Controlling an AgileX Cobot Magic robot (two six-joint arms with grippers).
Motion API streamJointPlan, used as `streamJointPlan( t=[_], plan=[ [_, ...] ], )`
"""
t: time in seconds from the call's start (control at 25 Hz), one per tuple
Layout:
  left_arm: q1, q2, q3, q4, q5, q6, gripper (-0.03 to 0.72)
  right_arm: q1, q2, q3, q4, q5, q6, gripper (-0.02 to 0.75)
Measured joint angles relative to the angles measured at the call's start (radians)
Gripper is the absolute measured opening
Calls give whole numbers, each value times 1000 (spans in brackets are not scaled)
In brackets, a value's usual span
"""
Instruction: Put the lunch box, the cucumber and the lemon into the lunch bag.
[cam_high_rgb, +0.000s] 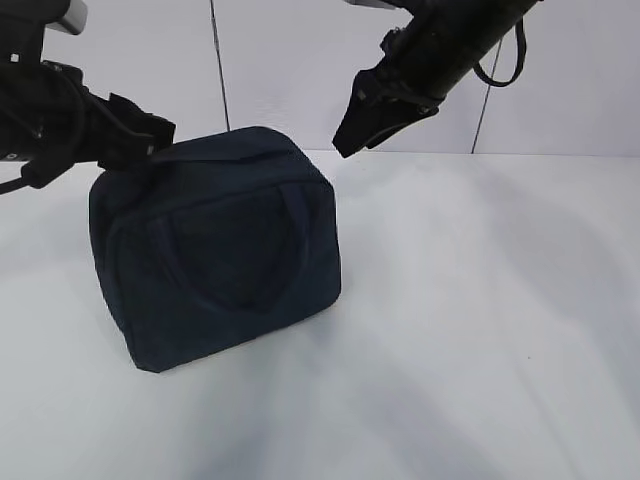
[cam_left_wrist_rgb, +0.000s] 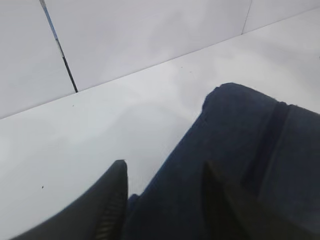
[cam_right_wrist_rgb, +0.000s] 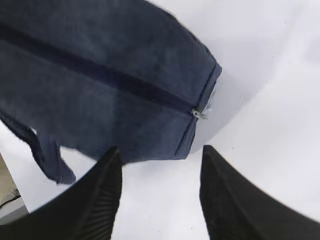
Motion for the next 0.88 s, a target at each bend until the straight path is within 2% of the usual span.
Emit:
streamJointPlan(
  t=[0.2, 0.36, 0.44, 0.52, 0.6, 0.72, 0.88],
  plan=[
    [8, -13, 0, 0, 14, -44, 368, 0, -8, -8, -2, 4, -13, 388],
    [72, -27, 0, 37, 138, -172, 381, 0, -37, -10, -51, -31, -50, 389],
    [120, -34, 0, 136, 205, -271, 382, 0, -47, -11, -112, -39, -21, 389],
    [171, -54, 0, 293, 265, -359, 382, 0, -56, -11, -166, -41, 8, 388],
    [217, -80, 0, 383, 305, -419, 382, 0, -70, -11, -208, -58, 27, 389],
    [292, -149, 0, 440, 331, -457, 382, 0, -112, -11, -289, -100, 87, 389],
    [356, -234, -15, 531, 376, -523, 382, 0, -191, -18, -441, -117, 210, 389]
  ],
)
